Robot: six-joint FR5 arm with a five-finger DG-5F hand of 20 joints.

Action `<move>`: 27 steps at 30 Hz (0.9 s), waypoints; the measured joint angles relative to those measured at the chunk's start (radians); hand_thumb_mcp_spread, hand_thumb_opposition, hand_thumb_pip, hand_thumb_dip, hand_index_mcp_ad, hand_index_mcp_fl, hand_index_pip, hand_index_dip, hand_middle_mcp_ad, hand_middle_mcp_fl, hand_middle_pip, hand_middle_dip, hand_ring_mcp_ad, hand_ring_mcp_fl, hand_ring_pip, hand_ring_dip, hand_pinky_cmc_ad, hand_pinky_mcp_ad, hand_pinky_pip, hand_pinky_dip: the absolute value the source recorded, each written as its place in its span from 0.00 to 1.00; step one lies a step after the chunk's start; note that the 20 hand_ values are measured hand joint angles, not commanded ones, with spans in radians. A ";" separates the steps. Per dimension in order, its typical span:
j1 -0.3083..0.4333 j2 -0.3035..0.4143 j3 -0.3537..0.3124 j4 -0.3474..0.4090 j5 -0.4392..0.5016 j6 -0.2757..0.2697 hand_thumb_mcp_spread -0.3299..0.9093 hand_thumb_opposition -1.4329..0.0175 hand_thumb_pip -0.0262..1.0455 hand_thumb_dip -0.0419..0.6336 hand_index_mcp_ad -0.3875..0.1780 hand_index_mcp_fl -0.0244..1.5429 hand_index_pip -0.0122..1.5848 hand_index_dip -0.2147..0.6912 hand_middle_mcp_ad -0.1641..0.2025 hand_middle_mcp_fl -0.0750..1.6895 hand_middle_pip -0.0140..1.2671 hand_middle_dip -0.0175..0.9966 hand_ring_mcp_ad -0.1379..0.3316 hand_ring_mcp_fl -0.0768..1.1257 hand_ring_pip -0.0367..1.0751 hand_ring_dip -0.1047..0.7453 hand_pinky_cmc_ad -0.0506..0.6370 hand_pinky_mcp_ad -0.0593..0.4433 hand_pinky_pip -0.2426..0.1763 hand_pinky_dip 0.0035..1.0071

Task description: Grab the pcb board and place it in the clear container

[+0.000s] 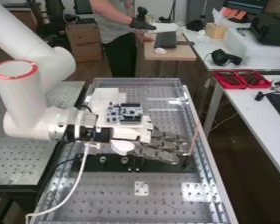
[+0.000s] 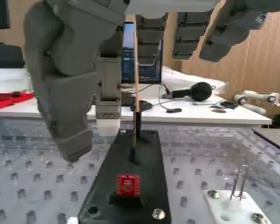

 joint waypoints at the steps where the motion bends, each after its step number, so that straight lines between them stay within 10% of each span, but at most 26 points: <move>1: -0.002 -0.002 0.002 -0.001 -0.002 -0.001 0.79 0.41 0.37 0.34 0.31 0.39 0.73 0.45 0.47 0.05 0.12 0.12 0.54 0.07 0.11 0.11 0.43 0.38 0.40 0.18; 27: -0.023 -0.040 0.034 -0.014 -0.012 0.002 0.77 0.39 0.34 0.37 0.24 0.31 0.66 0.46 0.48 0.04 0.12 0.13 0.54 0.06 0.12 0.11 0.43 0.38 0.40 0.18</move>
